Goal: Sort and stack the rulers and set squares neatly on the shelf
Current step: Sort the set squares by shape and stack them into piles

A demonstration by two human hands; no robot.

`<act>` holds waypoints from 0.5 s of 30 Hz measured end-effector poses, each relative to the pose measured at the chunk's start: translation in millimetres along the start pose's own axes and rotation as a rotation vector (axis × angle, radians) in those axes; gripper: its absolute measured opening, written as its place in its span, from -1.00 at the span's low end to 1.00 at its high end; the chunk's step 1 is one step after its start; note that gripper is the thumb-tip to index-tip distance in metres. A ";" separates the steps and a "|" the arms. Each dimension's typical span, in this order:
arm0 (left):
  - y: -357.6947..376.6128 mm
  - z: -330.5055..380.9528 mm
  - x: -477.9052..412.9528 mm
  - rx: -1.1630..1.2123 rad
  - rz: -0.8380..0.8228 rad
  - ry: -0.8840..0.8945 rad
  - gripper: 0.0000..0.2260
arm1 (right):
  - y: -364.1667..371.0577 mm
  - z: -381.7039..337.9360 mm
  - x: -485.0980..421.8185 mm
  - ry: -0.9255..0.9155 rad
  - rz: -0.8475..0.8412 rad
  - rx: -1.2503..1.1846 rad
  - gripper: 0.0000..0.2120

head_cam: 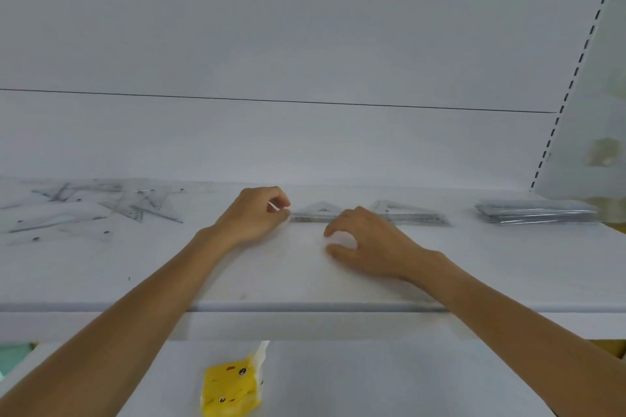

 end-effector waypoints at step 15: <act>-188.8 -147.3 152.4 -0.057 0.100 -0.083 -0.83 | 61.9 -193.1 -151.8 0.065 0.071 -0.241 -0.76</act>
Point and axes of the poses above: each hand's wrist, its own x-axis away from the middle knuckle, its own y-axis out of the palm, z = x × y, the point moved 9 cm from there along -x, towards the middle knuckle, and after that the axes turned 14 degrees about y, right-handed, at the moved point
